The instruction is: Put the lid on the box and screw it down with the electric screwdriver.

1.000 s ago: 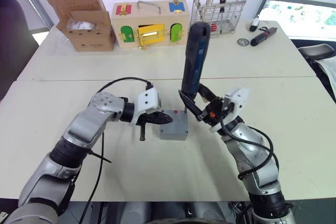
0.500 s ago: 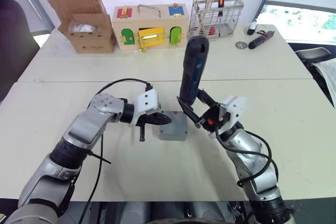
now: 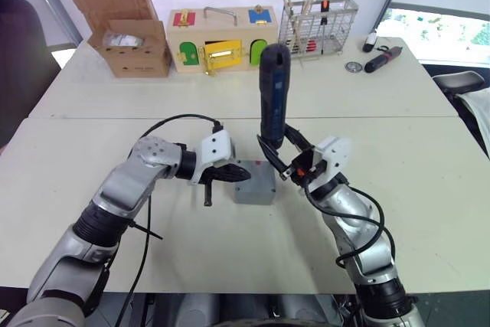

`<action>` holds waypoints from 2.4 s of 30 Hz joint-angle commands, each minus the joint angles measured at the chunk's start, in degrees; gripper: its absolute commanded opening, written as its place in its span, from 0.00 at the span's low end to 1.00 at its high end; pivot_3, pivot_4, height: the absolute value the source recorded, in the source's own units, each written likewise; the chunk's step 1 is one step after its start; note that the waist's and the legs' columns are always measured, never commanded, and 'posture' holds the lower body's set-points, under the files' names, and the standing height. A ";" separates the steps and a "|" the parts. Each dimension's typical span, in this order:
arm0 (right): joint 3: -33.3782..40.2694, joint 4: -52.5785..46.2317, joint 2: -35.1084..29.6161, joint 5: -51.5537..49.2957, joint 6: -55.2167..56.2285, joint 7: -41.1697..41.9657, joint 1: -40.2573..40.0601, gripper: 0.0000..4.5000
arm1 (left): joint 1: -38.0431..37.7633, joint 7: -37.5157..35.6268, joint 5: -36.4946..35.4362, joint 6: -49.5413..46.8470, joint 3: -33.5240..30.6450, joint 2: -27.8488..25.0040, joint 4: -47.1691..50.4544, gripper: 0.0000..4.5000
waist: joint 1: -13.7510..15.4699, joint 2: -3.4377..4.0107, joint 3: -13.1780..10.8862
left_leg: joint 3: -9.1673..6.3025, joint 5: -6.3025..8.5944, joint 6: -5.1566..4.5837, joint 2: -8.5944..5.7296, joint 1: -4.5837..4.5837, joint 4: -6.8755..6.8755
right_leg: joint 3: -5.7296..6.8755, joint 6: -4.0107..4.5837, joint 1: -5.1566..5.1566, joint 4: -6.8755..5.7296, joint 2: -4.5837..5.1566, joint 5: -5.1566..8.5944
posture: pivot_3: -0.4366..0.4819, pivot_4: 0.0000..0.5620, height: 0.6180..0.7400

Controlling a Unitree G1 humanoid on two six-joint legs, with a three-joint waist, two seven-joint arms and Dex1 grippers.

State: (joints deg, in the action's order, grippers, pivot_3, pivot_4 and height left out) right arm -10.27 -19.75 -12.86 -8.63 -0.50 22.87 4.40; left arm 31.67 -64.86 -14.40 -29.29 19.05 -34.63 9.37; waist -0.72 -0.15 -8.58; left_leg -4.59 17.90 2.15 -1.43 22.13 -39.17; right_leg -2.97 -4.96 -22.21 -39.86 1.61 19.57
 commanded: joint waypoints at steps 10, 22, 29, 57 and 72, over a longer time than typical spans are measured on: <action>-3.10 0.58 -2.06 -1.09 -6.59 3.36 -5.57 0.41 | -2.10 -1.77 3.94 3.17 4.37 -2.03 0.41 0.00 | -0.28 -0.05 0.42 | -0.07 0.07 -0.10 0.05 -1.10 0.48 | 0.05 0.10 1.19 0.65 -0.05 0.07 | 0.48 0.27 1.00; -2.99 2.07 -2.17 -0.13 -10.12 2.75 -4.91 0.41 | -2.51 -1.54 4.27 2.83 4.07 -2.15 0.44 0.00 | -0.27 -0.35 0.96 | -0.12 0.09 -0.12 0.05 -1.84 1.09 | 0.05 0.24 1.75 0.97 -0.03 0.25 | 0.48 0.27 1.00; -3.06 2.40 -2.32 0.02 -9.72 2.95 -5.69 0.41 | -2.52 -1.49 4.39 3.15 3.85 -2.31 0.03 0.00 | -0.28 -0.36 0.97 | -0.13 0.09 -0.12 0.05 -1.84 1.10 | 0.05 0.25 1.76 0.99 -0.02 0.25 | 0.48 0.27 1.00; -3.16 7.17 -2.88 0.15 -13.41 3.10 -6.79 0.41 | -2.19 -1.11 4.72 3.14 3.67 -2.43 -0.23 0.00 | -0.20 -0.50 1.55 | -0.26 0.10 -0.12 0.08 -1.88 1.41 | 0.13 0.27 1.93 1.60 0.03 0.25 | 0.48 0.27 1.00; -2.75 7.25 -2.75 -0.42 -13.18 3.00 -6.99 0.41 | -2.27 -1.24 5.36 3.25 3.78 -1.96 -0.38 0.00 | -0.07 -0.45 1.85 | -0.25 0.09 -0.11 0.08 -2.01 1.87 | 0.13 0.29 2.00 1.83 0.09 0.26 | 0.48 0.27 1.00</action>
State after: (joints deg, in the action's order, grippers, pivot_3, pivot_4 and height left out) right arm -10.78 -22.09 -14.20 -10.35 -6.39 25.10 1.68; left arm 29.98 -66.13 -10.51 -25.58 21.77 -36.11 9.65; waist -0.79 -0.60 -6.73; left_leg -4.84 17.99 2.04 -1.35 20.13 -37.29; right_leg -2.84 -4.68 -20.22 -38.02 1.70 19.83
